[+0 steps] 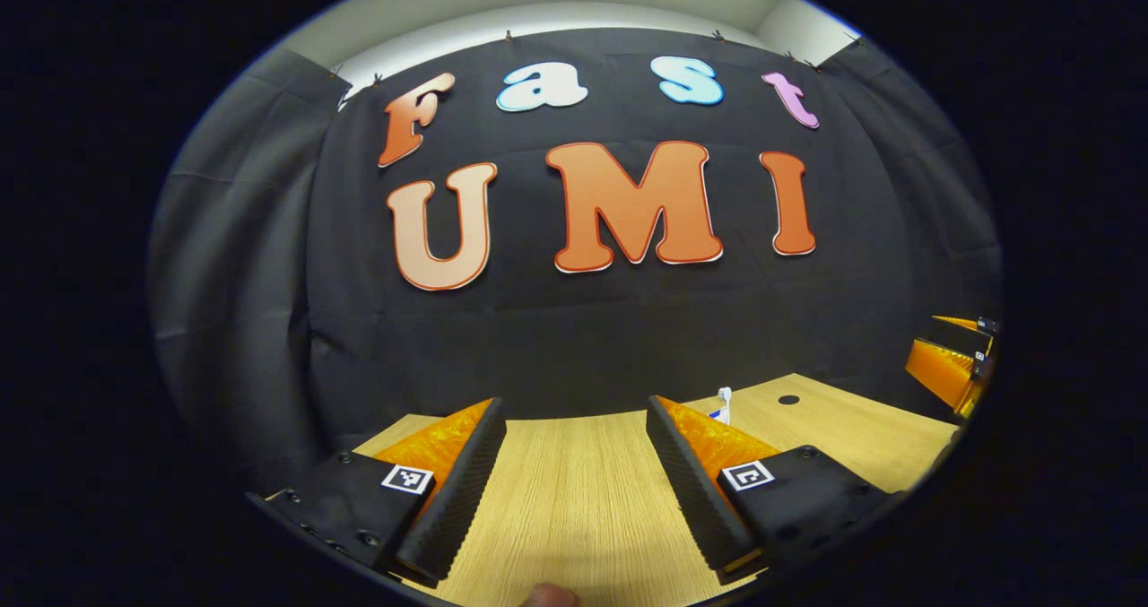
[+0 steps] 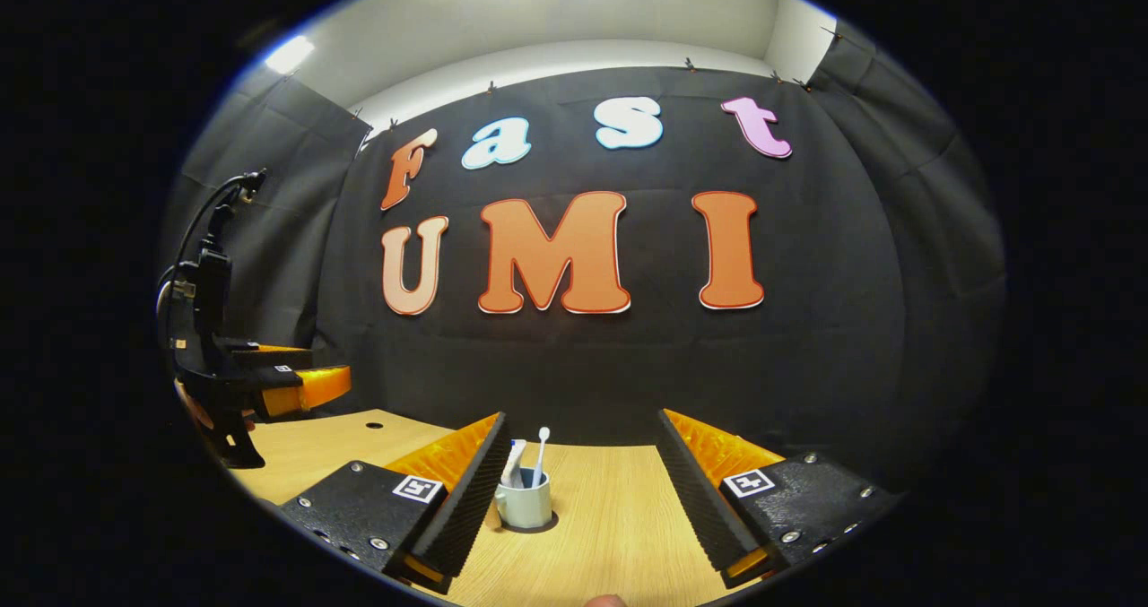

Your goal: Put the toothbrush and toothpaste on the desktop into the cup, then pick up the cup and place it on the coaster on the desktop.

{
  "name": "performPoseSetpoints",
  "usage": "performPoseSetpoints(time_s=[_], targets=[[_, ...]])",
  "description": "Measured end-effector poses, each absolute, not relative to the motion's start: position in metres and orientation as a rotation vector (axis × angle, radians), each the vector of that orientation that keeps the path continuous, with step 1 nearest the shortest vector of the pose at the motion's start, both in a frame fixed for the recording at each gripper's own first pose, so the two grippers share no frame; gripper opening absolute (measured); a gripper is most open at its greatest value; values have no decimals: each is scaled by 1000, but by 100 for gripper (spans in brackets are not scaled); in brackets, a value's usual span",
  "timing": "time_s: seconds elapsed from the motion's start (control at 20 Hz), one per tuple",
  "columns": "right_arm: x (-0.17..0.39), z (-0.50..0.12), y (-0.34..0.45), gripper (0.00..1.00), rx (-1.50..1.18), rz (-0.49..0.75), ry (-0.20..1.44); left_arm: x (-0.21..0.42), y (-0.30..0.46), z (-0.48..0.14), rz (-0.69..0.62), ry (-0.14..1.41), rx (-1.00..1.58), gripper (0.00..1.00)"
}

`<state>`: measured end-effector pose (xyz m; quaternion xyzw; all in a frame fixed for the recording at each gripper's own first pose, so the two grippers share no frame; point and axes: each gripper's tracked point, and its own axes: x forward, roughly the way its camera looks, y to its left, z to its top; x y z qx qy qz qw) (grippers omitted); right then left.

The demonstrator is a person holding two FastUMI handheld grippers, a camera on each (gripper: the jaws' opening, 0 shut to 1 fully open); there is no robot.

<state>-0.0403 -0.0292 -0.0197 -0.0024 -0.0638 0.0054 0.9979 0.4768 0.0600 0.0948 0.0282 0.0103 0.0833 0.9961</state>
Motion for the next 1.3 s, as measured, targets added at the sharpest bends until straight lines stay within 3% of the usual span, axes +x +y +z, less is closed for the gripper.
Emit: performPoseSetpoints(time_s=[0.35,1.3], targets=[[-38,-24,-3,98,-61,45,-147,481,68,113,222,-150,68,100],[-33,-20,-13,98,-79,35,-187,485,62,108,195,-156,54,100]])
